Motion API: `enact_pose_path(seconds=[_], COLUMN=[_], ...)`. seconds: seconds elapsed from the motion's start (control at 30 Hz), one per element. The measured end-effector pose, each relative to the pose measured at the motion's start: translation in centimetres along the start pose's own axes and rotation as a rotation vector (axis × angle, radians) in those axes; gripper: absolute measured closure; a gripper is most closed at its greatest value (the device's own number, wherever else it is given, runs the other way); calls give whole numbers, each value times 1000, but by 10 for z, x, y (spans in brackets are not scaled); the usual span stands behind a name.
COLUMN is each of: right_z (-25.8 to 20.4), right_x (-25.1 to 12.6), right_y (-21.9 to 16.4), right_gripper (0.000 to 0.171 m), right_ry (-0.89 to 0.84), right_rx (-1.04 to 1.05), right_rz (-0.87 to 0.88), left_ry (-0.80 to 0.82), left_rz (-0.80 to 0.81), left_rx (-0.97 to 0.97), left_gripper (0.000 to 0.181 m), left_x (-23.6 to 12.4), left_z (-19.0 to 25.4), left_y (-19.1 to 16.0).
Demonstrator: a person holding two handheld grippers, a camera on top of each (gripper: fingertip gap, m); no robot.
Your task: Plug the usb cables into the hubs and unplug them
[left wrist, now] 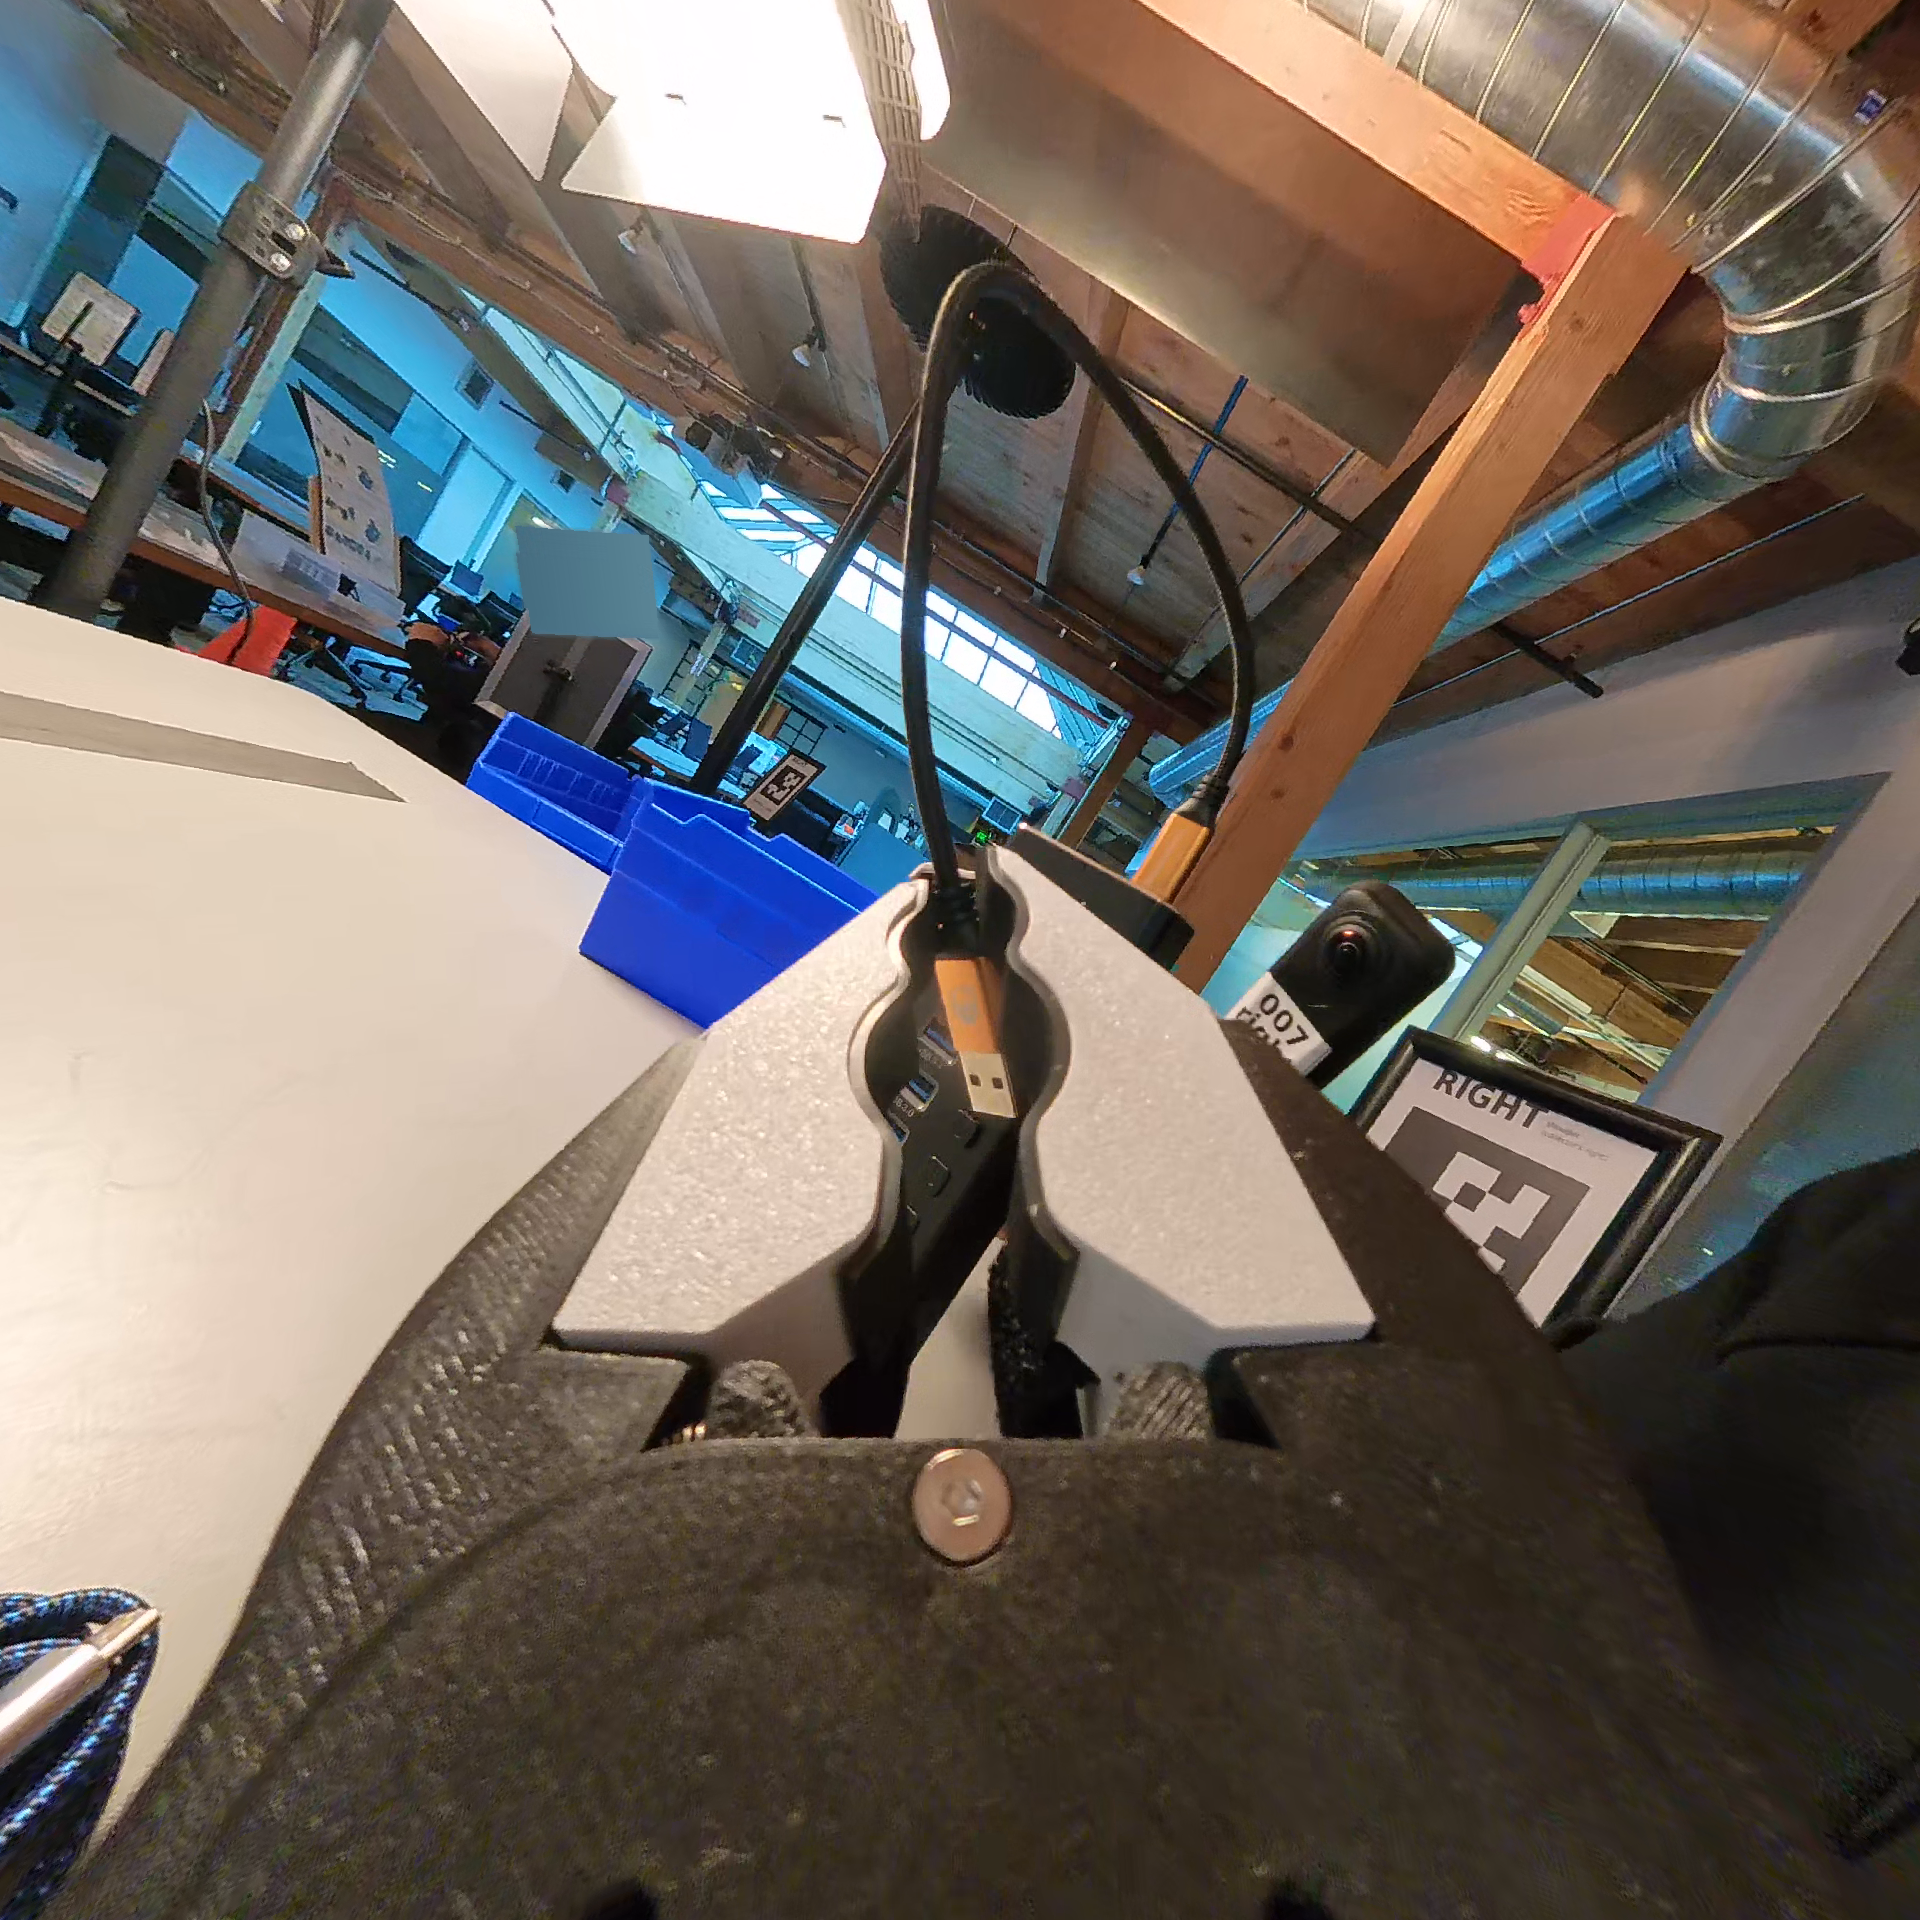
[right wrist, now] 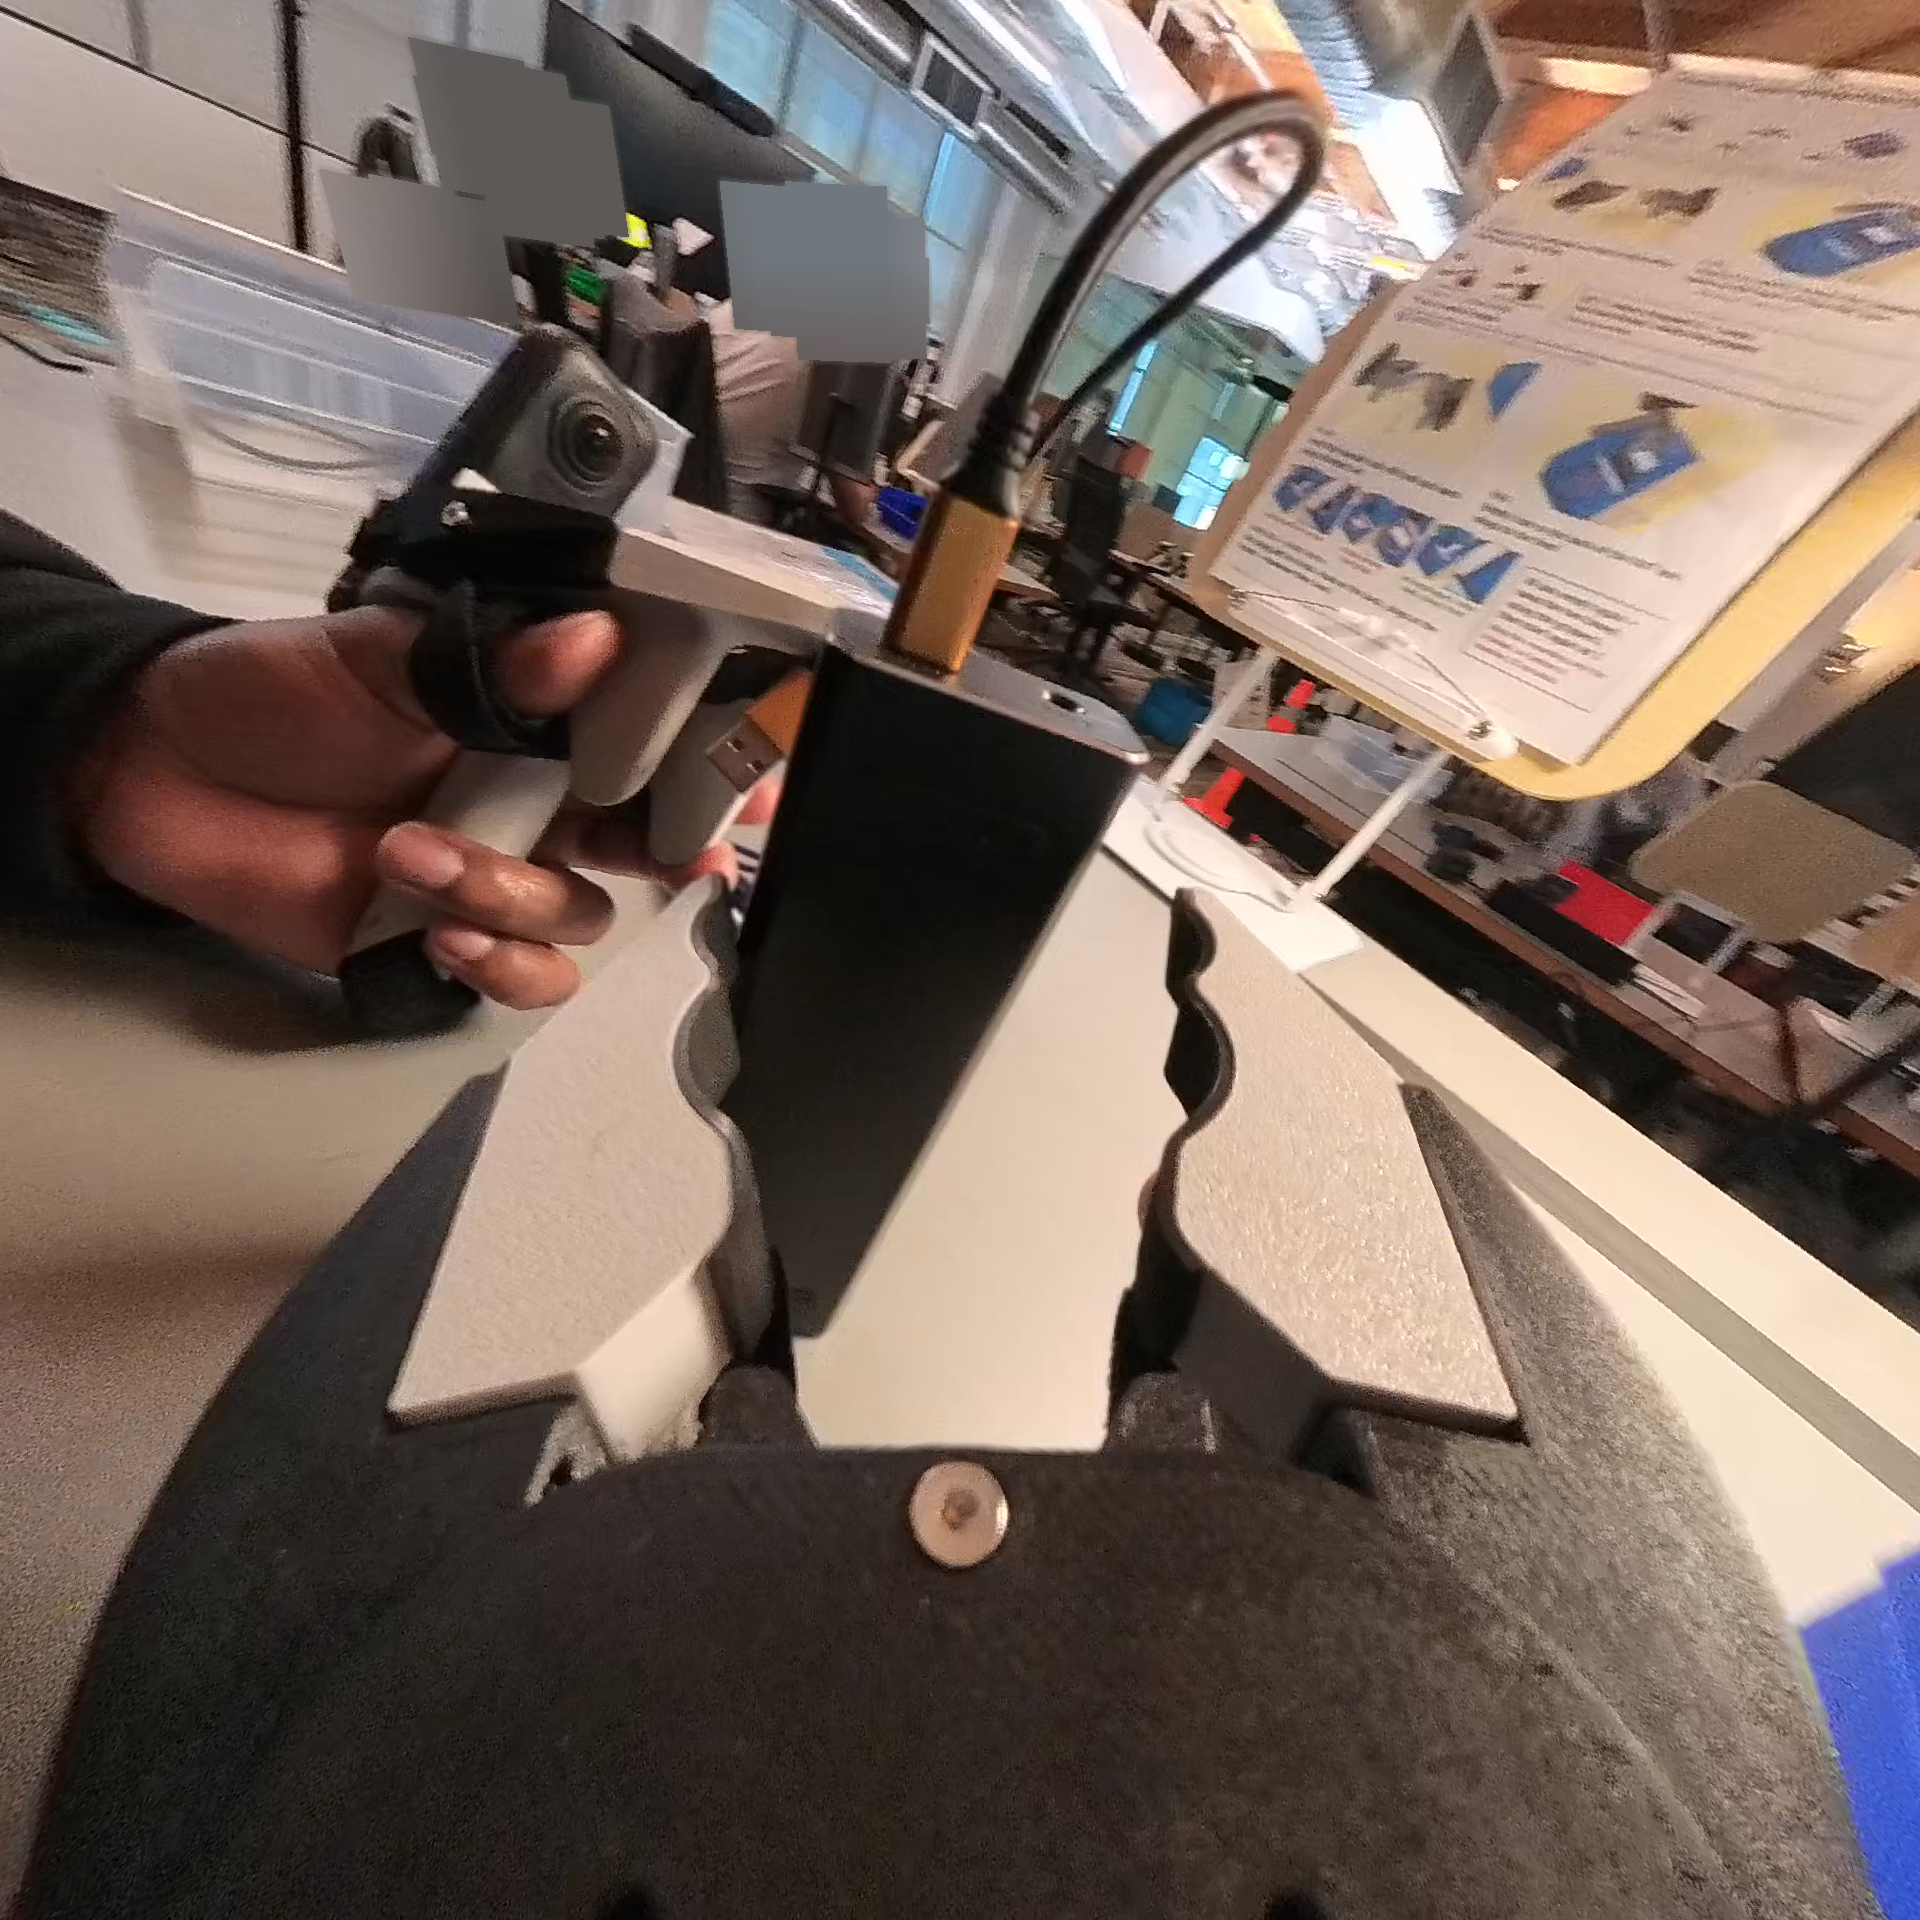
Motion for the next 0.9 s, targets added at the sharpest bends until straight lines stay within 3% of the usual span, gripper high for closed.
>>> enact_pose_path(seconds=[0.3, 0.5, 0.73, 0.9], right_z=[-41, -68, -76, -74], right_x=[-40, -8, 27, 38], right_y=[7, 13, 14, 15], right_gripper=[103, 120, 137, 144], right_ry=[-292, -279, -409, -500], right_rx=[-247, -407, -720, -819], right_rz=[-108, -154, -284, -342], left_ry=[3, 11, 12, 4], left_rz=[-26, -26, -44, -67], left_rx=[-12, -37, -55, -60], left_gripper=[171, 171, 171, 171], left_x=[-1, -2, -6, -7], left_z=[7, 11, 22, 27], left_y=[-3, -5, -14, -21])
Point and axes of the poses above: each gripper's, where its closed fingertips meet, x out along the fingers, y out of its top, z = x × y across the jaws, the point moved 5 cm from there along -x, back along the fingers, and after that the axes turned 12 degrees about y, right-handed, at the moved point
